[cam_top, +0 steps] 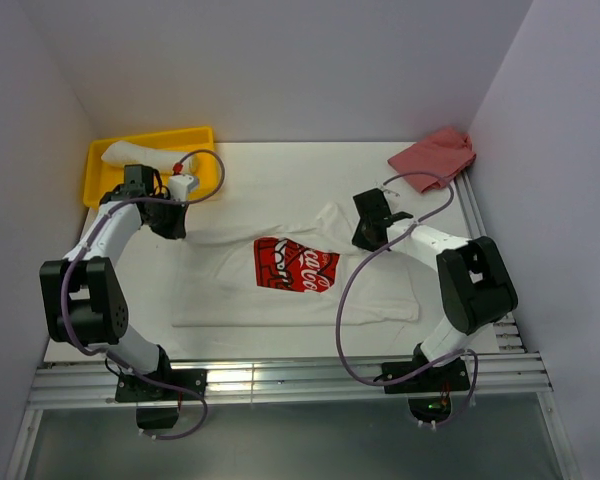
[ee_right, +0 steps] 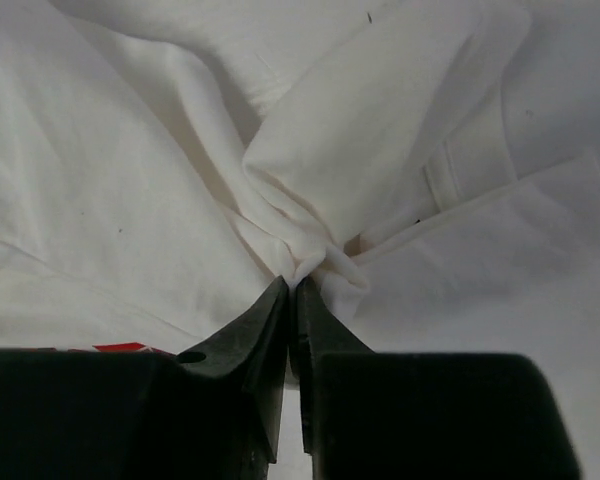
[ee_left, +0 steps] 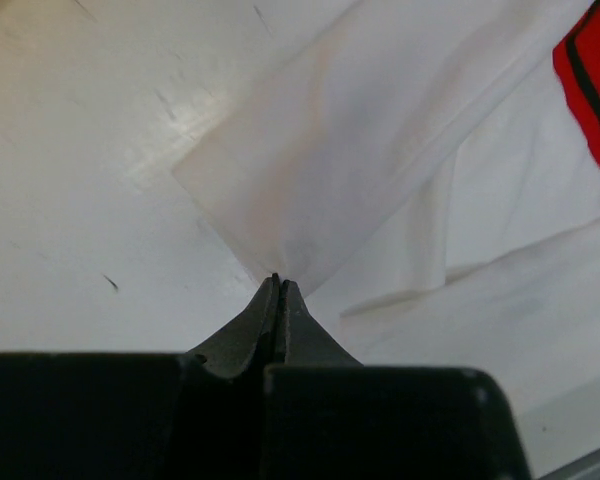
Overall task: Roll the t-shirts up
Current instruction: Fold the tshirt
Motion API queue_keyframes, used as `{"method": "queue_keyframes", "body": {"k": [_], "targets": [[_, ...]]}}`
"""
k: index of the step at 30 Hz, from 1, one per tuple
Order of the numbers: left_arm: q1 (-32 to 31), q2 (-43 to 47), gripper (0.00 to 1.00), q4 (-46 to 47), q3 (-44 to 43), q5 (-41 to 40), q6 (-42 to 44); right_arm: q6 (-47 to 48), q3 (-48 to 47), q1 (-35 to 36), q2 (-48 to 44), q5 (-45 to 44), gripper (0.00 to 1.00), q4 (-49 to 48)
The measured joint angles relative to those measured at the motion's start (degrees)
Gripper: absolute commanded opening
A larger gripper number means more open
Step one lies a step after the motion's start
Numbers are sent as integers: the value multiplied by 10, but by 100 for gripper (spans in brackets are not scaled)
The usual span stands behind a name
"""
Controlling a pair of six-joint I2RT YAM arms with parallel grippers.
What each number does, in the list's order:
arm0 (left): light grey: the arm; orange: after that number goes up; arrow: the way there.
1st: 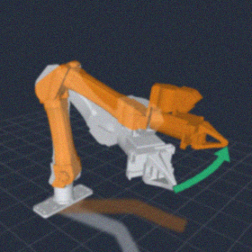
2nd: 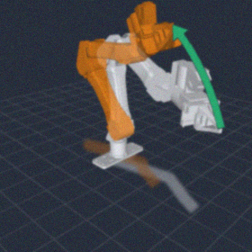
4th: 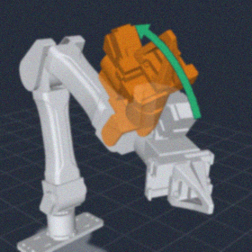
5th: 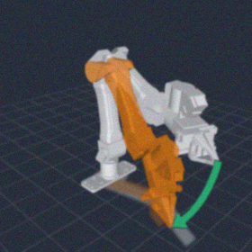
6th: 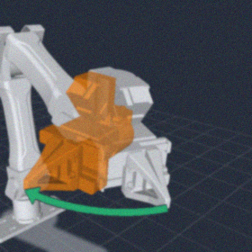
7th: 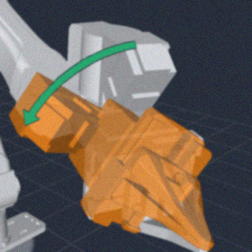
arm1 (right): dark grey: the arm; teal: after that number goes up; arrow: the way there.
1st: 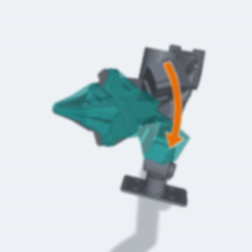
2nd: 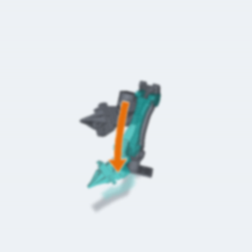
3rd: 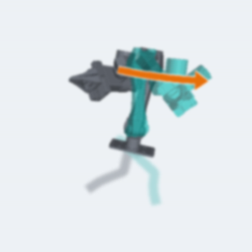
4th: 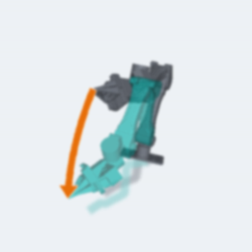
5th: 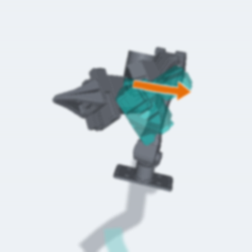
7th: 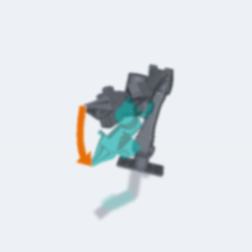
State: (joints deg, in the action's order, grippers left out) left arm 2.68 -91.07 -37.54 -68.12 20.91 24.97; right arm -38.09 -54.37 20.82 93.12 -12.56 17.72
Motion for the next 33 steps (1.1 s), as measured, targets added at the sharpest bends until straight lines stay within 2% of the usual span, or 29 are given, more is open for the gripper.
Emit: {"method": "queue_keyframes", "body": {"k": [1,2,4,5,8,11,14,16,20,23,29,32,33], "targets": [[0,4,0,-5,12,0,9,-3,6,2,0,-1,21,-3],[0,5,0,-10,23,0,17,-7,11,4,0,-2,30,-5],[0,4,0,-16,42,-2,31,-13,14,8,0,-3,37,-6],[1,4,0,-21,52,-3,36,-16,14,9,0,-4,44,-7],[3,3,0,-31,63,-4,47,-19,9,12,0,-5,50,-3],[5,0,0,-31,63,-4,53,-19,-21,12,0,-7,52,22],[6,-3,0,-31,63,-4,54,-14,-102,12,10,-10,54,56],[6,-9,0,-31,62,-4,54,-9,-189,12,42,-12,56,75],[6,-22,0,-35,56,-4,54,5,-338,12,136,-11,57,87],[6,-30,1,-38,46,-4,54,17,-412,12,214,-3,57,112],[6,-37,0,-38,33,-4,54,24,-448,12,312,17,57,168],[6,-37,0,-39,31,-4,53,26,-448,12,327,30,48,185],[6,-37,0,-39,31,-4,53,26,-447,12,327,32,38,186]]}}
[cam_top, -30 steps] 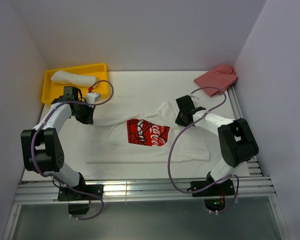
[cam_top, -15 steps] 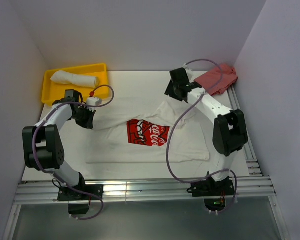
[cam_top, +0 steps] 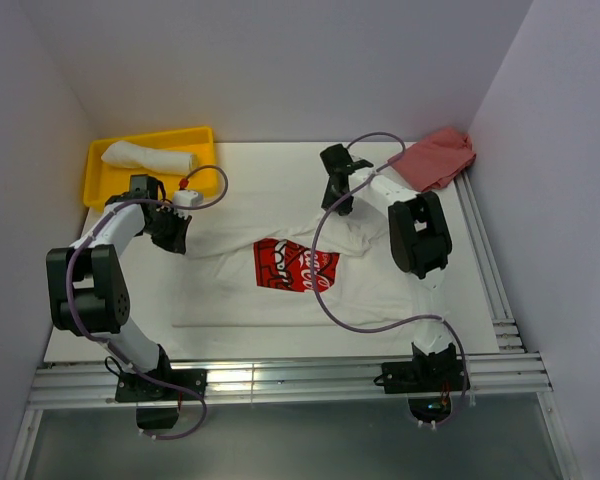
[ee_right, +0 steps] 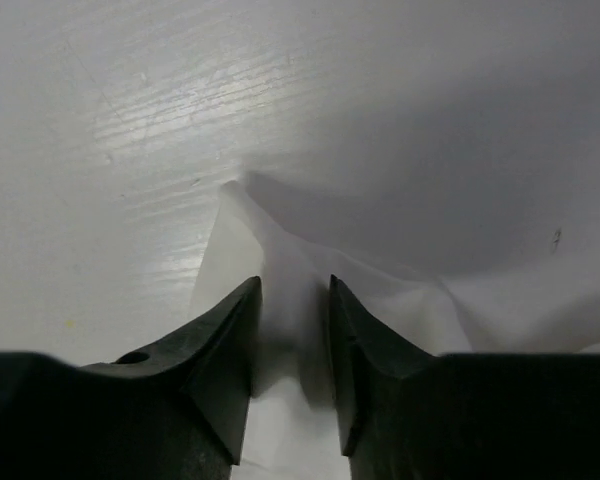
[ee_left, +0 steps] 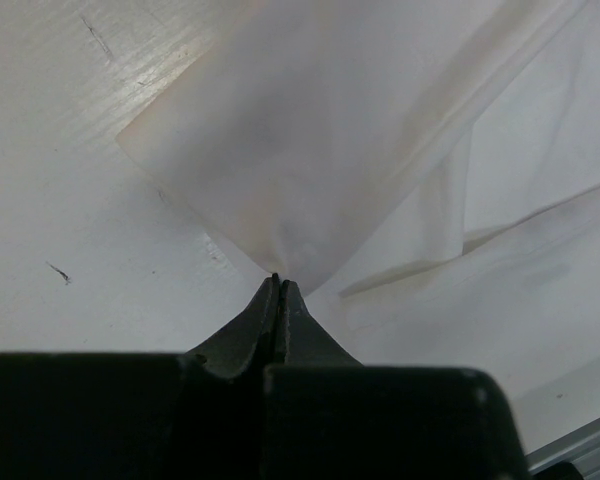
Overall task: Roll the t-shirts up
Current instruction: Fold the tshirt
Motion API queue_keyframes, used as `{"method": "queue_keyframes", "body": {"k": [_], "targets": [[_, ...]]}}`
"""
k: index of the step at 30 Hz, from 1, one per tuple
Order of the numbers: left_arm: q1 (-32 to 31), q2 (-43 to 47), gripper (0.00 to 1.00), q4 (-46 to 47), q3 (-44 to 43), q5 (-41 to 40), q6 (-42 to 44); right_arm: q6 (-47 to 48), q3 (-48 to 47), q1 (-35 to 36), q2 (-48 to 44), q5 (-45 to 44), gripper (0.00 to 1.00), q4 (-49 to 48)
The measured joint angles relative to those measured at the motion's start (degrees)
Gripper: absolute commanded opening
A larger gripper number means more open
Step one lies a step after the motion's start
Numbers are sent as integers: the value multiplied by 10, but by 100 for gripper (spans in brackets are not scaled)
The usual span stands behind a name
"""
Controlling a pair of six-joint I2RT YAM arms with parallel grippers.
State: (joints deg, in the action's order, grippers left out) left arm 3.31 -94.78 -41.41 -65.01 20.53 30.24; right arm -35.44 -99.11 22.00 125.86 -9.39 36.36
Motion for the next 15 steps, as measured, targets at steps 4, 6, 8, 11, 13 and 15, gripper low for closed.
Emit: {"method": "queue_keyframes", "body": {"k": [4,6,8,11,13,15], "targets": [[0,-3,0,0,-4,0,-1,-1,6,2,-7,2,12,-3],[0,-4,0,0,-5,0,-1,-6,23,3,-21,-2,6,-6],[0,-4,0,1,-5,0,-5,-9,41,3,-42,-8,3,-5],[0,-4,0,2,-5,0,-8,-13,72,5,-86,-22,1,-8],[0,-4,0,2,-5,0,-9,-19,107,9,-135,-34,1,-9],[0,-3,0,2,-5,0,-9,-27,136,14,-184,-47,1,-12]]}}
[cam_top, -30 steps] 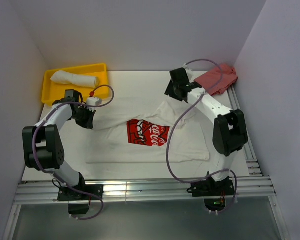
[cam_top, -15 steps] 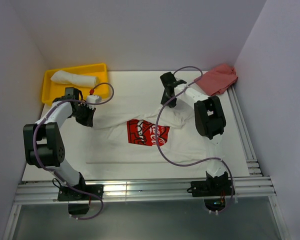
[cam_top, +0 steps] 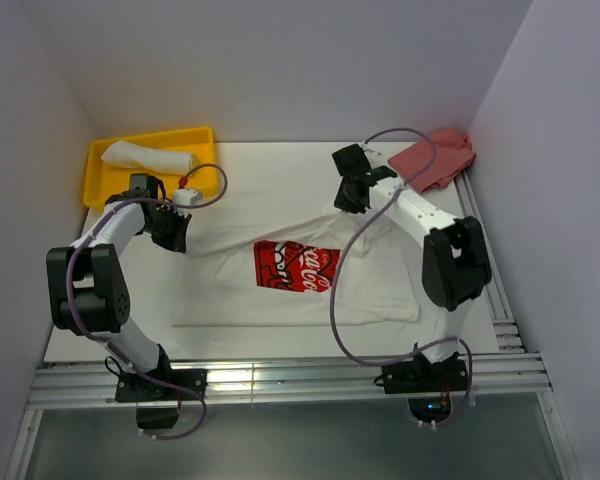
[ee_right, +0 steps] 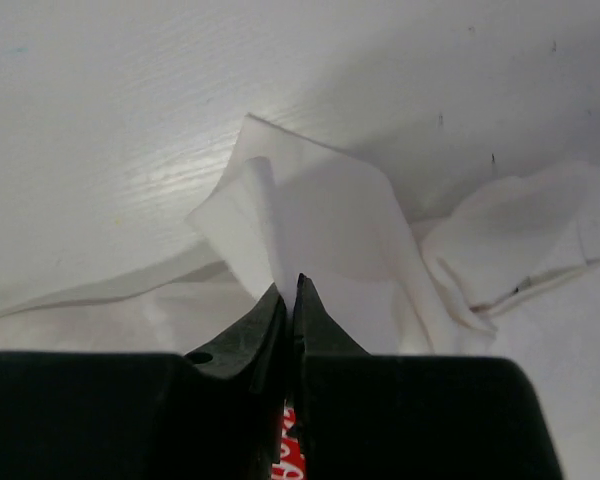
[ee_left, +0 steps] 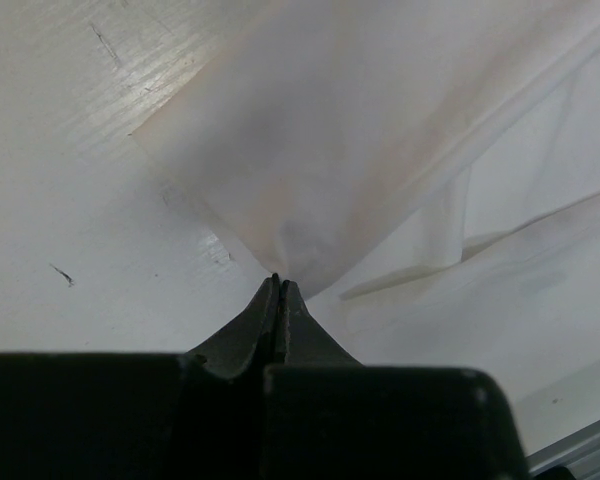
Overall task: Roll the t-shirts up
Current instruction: Fold the tshirt
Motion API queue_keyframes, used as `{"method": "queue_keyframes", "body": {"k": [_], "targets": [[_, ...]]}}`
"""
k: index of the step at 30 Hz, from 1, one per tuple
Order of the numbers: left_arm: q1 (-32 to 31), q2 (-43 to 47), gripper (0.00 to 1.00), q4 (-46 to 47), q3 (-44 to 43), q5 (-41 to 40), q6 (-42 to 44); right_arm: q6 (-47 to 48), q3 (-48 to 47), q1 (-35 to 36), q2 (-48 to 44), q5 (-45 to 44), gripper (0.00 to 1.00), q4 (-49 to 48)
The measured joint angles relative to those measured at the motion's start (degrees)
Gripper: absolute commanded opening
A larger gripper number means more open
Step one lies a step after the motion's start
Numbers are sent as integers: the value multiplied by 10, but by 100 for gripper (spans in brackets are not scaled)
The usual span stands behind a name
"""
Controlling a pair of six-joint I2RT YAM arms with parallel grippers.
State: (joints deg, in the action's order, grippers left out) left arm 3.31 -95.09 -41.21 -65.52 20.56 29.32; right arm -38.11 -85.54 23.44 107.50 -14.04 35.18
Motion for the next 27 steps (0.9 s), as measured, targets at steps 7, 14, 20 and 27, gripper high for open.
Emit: {"method": "queue_keyframes", "body": {"k": [7,14,20,27], "targets": [[0,15,0,-1,0,0,1,-49,129,46,-167,-44,1,-18],[0,34,0,-3,12,0,14,-149,285,140,-255,-83,21,-24],[0,36,0,-3,31,-1,18,-242,387,219,-285,-95,50,-22],[0,36,0,-2,35,-1,22,-283,396,233,-345,-123,59,4]]}}
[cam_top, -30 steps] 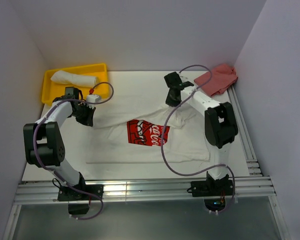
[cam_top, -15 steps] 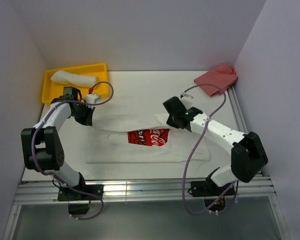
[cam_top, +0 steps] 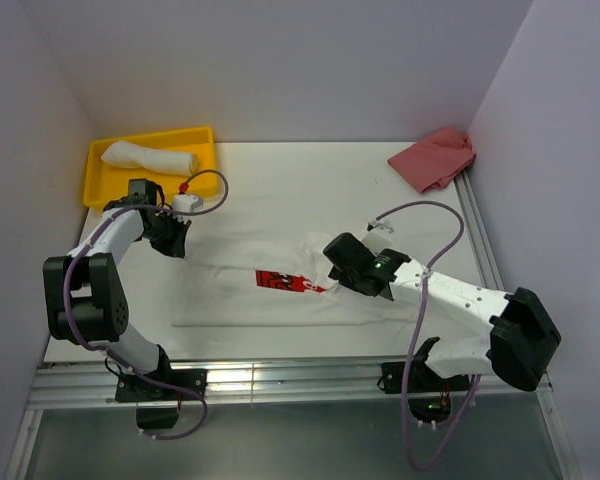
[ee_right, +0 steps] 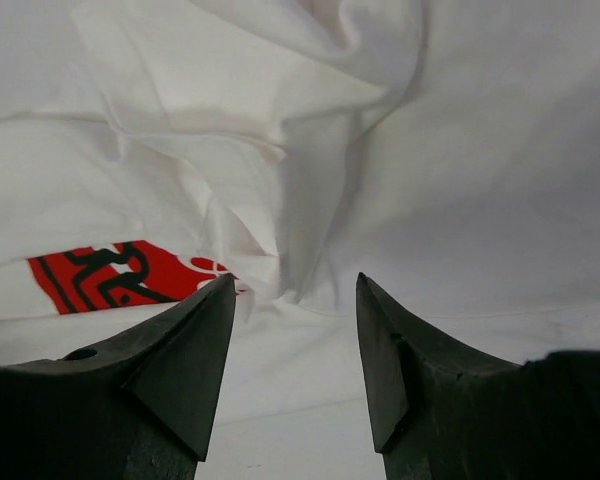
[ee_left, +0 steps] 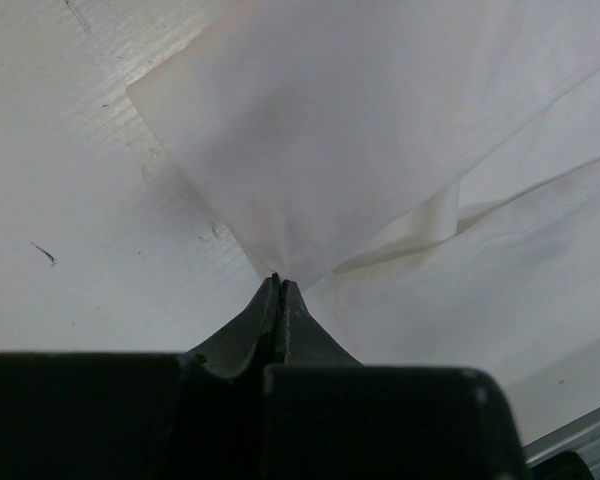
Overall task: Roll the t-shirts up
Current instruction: Fold the tshirt
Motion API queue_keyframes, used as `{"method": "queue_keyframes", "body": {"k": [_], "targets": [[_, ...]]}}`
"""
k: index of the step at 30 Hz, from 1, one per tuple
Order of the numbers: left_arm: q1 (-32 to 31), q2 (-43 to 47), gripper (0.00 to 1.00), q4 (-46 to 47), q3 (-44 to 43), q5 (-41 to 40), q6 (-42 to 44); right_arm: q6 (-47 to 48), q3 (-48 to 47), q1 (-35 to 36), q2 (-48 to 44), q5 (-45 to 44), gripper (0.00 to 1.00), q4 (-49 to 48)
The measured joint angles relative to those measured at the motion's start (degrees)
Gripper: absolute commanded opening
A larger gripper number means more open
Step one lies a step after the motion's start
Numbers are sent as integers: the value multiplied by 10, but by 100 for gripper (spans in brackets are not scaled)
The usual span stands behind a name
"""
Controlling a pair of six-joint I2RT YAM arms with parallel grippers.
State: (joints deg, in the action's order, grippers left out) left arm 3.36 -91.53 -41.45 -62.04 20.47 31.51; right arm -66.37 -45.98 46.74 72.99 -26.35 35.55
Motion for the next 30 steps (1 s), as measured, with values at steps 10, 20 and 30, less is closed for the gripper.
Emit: {"method": "queue_keyframes", "body": {"k": [10,20,30], "targets": [[0,0,0,0,0,0,-1,83,-162,-52,80,-21,56,16],[0,-14,0,-2,-18,2,-7,243,-251,-74,260,60,55,-22],[0,-21,0,-3,-20,2,-9,291,-273,-74,315,107,53,-43]]}}
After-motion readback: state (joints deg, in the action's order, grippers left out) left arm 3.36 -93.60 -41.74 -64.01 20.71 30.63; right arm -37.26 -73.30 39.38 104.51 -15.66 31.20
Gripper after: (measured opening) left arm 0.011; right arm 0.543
